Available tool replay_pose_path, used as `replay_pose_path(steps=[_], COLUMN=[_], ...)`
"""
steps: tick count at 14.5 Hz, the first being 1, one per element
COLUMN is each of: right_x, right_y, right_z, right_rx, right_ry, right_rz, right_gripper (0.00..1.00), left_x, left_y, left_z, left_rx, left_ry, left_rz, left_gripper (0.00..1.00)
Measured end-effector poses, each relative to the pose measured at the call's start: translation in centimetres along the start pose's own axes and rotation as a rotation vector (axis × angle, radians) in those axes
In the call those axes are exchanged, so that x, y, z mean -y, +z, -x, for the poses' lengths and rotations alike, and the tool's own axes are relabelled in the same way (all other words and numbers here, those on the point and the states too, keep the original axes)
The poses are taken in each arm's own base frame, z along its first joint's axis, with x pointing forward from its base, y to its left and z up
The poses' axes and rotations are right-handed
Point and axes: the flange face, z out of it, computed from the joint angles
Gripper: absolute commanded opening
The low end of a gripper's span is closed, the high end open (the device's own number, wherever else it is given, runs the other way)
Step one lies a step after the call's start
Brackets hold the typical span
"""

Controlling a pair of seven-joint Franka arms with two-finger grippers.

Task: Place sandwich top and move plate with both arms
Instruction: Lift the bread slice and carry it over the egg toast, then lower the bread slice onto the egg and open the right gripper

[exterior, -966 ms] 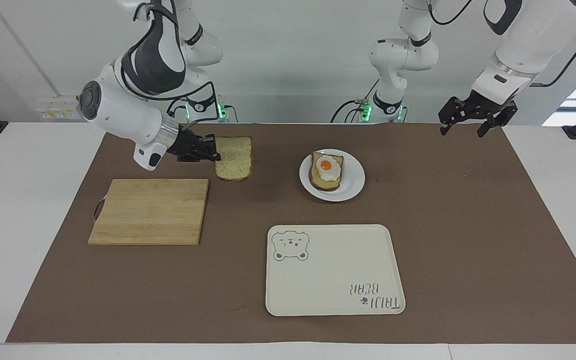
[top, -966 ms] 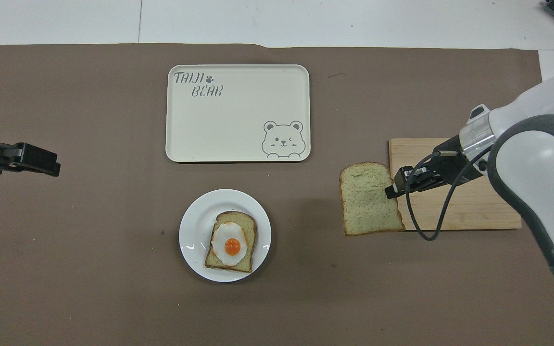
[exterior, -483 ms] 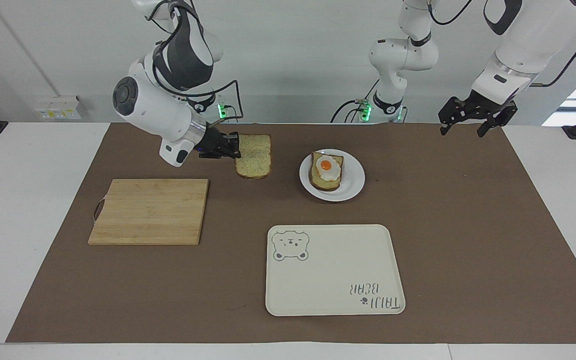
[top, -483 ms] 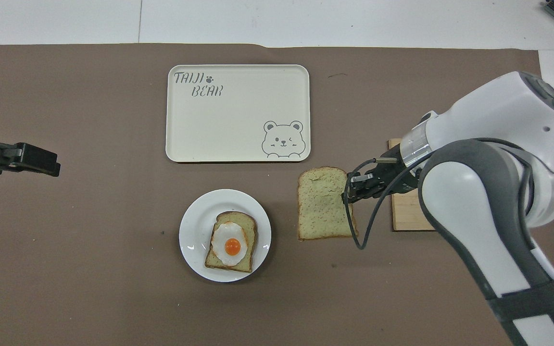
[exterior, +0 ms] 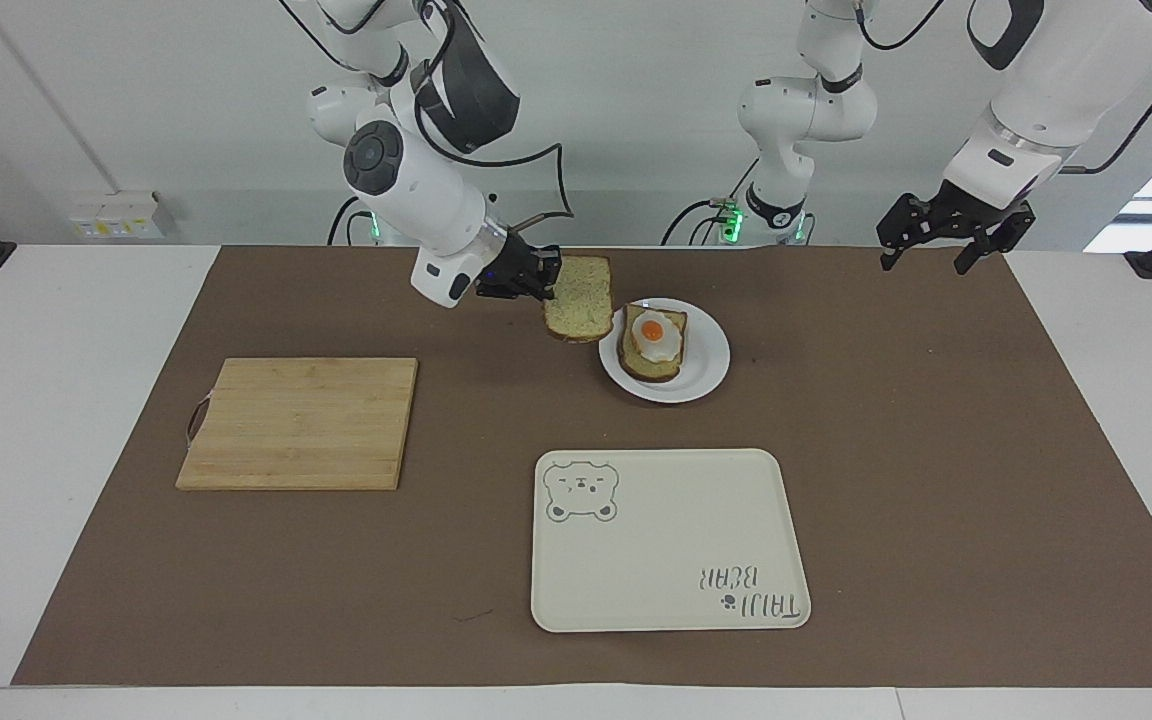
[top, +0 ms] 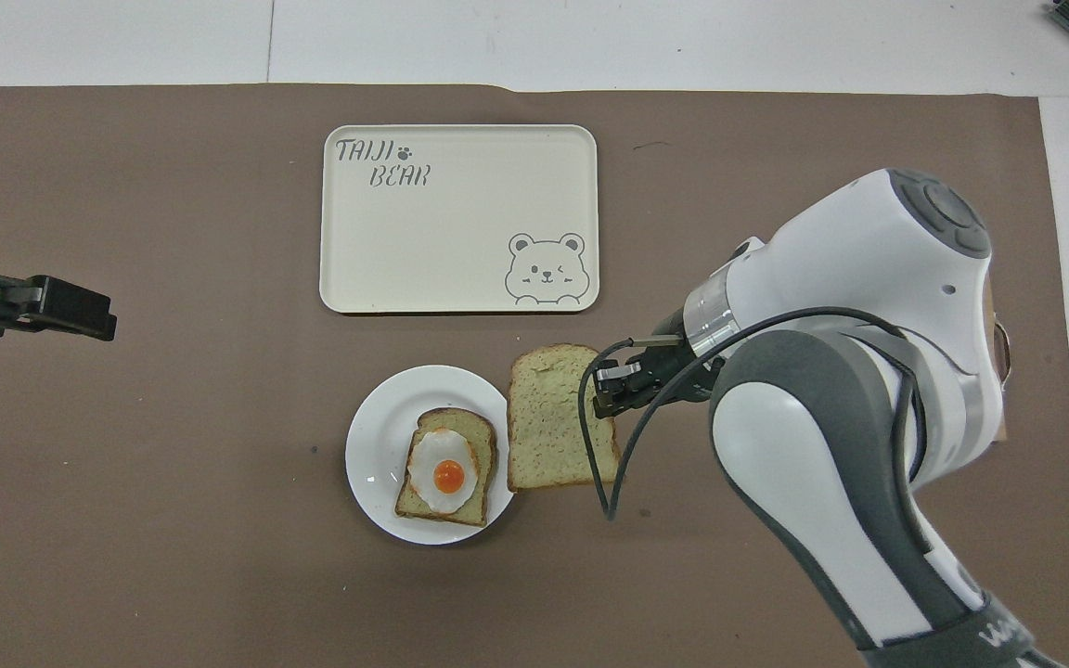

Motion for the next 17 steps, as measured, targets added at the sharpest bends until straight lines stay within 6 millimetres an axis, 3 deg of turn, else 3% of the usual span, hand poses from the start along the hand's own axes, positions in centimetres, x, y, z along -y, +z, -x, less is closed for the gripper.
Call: replay_pose_path(steps=[9, 17], right_x=[5.8, 8.1], right_y=[4.3, 11.3], right_z=[1.8, 2.1], right_rx=[-0.005, -0.057], right_ry=[0.016, 0.005], right_rz=[-0.028, -0.006], right_gripper=[0.00, 0.00], left_x=[0.0, 0.0], left_y=[0.0, 0.0], left_z=[0.0, 0.0], left_rx=[0.000, 0.000], left_ry=[0.000, 0.000], left_rz=[0.000, 0.000], left_gripper=[1.00, 1.00])
